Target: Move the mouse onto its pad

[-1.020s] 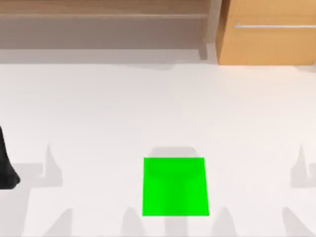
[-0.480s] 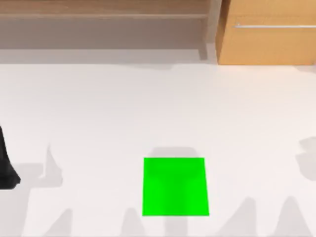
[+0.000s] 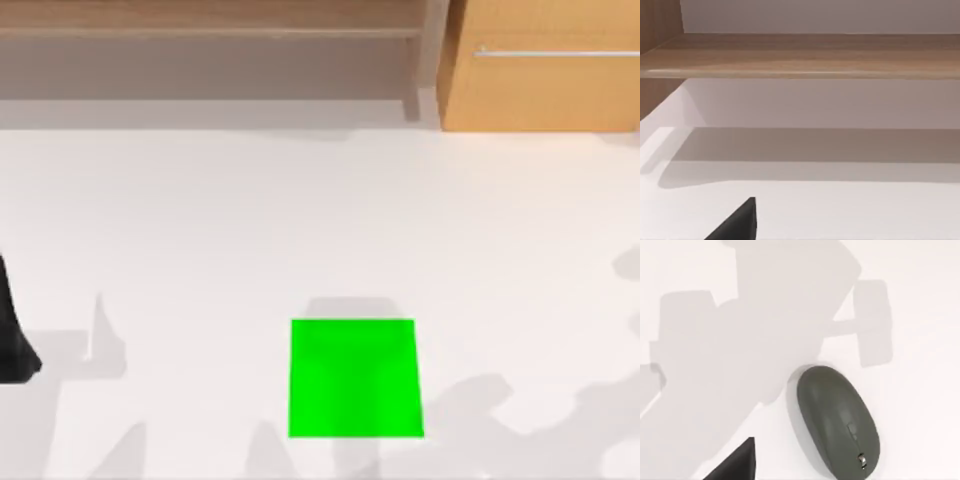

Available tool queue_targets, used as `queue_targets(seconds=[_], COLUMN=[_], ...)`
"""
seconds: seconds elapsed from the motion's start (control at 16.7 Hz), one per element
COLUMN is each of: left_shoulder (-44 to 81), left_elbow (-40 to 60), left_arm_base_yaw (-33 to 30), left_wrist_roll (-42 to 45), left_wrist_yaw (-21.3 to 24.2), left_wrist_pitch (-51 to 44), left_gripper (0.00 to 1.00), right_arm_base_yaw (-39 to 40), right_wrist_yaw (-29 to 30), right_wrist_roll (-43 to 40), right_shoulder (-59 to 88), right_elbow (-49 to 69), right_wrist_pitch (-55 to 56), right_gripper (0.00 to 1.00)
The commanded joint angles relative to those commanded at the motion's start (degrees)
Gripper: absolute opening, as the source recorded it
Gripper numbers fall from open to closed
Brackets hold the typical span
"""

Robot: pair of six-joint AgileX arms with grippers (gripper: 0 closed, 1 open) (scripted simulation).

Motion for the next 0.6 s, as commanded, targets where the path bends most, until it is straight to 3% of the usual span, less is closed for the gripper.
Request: queue_targets(seconds=[0.6], left_shoulder=[0.0], left_elbow=[0.0], left_arm_base_yaw=[0.0], left_wrist_roll=[0.0], left_wrist_yaw=[0.0], left_wrist_pitch=[0.0], left_gripper=[1.0], right_arm_base_yaw=[-6.84], right_wrist_yaw=[0.09], right_wrist_roll=[-25.37], right_shoulder=[36.42], right_elbow=[25.8], right_wrist_pitch=[-21.92], right_gripper=[1.0])
